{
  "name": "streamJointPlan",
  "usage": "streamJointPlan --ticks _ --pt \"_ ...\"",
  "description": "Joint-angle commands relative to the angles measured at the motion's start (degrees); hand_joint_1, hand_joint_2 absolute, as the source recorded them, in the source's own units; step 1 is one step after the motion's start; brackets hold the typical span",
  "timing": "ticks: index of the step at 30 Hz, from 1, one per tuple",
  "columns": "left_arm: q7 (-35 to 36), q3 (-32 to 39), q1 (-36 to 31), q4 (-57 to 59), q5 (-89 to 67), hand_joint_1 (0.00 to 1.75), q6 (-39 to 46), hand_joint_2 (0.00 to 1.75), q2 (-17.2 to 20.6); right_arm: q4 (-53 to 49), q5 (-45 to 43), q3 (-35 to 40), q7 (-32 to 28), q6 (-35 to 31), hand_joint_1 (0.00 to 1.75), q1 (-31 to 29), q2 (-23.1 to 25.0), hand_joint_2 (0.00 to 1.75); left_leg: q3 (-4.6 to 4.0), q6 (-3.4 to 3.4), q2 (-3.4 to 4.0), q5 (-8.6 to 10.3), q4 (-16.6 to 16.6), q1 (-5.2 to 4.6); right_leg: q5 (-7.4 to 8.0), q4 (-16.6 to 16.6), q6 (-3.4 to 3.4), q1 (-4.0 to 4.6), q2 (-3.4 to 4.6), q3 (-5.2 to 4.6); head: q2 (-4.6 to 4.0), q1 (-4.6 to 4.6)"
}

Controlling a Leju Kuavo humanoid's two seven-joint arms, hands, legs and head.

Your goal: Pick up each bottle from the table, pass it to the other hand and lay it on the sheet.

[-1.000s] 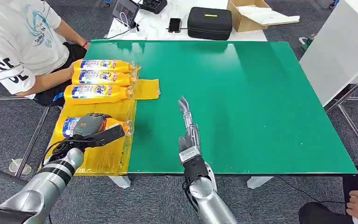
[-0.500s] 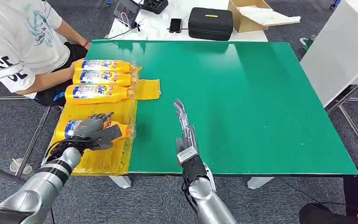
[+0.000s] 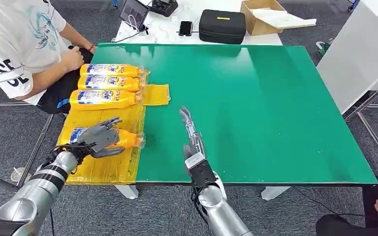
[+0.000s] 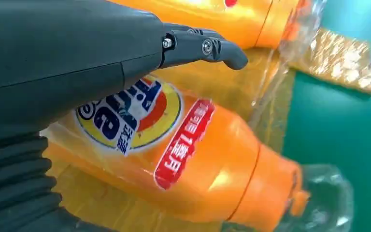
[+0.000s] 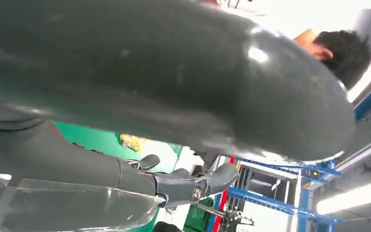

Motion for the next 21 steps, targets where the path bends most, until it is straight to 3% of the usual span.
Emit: streamJointPlan --ticks 1,2,3,8,10,12,16,17,21 --pt "-2.41 19.18 11.45 -24.66 27.01 0.0 24.03 1.75 -11.47 2.95 2.7 0.59 2.16 -2.47 0.0 -0.63 -0.15 0.0 0.03 0.07 -0.19 0.02 -0.04 -0.04 -0.06 -0.05 -0.01 -0.02 -0.26 0.08 -0.02 -0.02" --pt "-2.41 18.99 14.62 -38.23 32.57 0.0 36.66 1.75 -12.84 2.81 3.09 0.9 2.86 -2.76 0.0 -0.17 0.19 0.0 0.07 0.1 -0.16 -0.03 -0.01 0.0 -0.09 -0.07 -0.04 0.03 -0.27 0.12 -0.02 0.0" --pt "-2.41 16.74 15.53 -43.07 35.7 0.0 42.6 1.75 -12.0 3.01 3.43 1.26 3.27 -3.36 0.0 0.12 0.43 0.0 -0.09 0.08 -0.25 -0.01 0.05 0.0 -0.09 -0.01 -0.03 0.02 -0.34 -0.05 -0.02 -0.02" --pt "-2.41 15.69 18.25 -59.23 39.45 0.0 53.21 1.75 -11.84 4.68 3.59 1.18 3.49 -4.8 0.0 0.82 0.04 0.0 -0.13 0.04 0.21 -0.18 0.1 0.08 -0.08 0.0 -0.08 0.12 0.1 -0.2 -0.02 -0.02" --pt "-2.41 16.49 19.34 -62.9 39.76 0.0 54.28 1.75 -12.79 4.37 3.72 0.82 2.88 -5.51 0.0 1.51 -0.13 0.0 -0.28 0.02 0.06 -0.08 0.06 0.08 -0.04 -0.03 -0.05 0.11 0.0 -0.31 -0.02 0.0" --pt "-2.41 19.11 23.26 -68.95 42.87 0.0 48.75 1.75 -17.01 0.78 3.62 -1.15 1.21 -8.15 0.0 4.83 -0.66 0.0 -0.07 0.05 0.13 -0.22 0.1 0.12 -0.15 -0.02 -0.1 0.15 0.02 -0.11 -0.02 -0.02" --pt "-2.41 19.0 30.22 -72.57 44.62 0.0 41.62 1.75 -20.92 -6.73 2.58 -4.32 -0.41 -11.08 0.0 10.66 -1.25 0.0 -0.04 0.05 0.14 -0.23 -0.02 0.09 -0.16 -0.12 -0.08 0.12 0.05 -0.08 -0.02 -0.04" --pt "-2.41 18.22 32.69 -73.39 44.04 0.0 40.22 1.75 -21.3 -10.03 2.28 -5.18 -0.64 -12.4 0.0 12.67 -1.32 1.75 -0.07 0.02 0.07 -0.25 -0.05 0.09 -0.17 -0.15 -0.06 0.11 -0.01 -0.08 0.0 0.02" --pt "-2.41 15.25 38.61 -70.48 45.31 0.0 35.23 1.75 -20.87 -17.52 1.46 -6.19 -0.64 -17.92 0.0 17.0 -2.1 1.75 0.06 0.11 0.12 -0.4 -0.05 0.04 -0.28 -0.17 -0.07 0.06 0.03 0.04 -0.02 0.02"
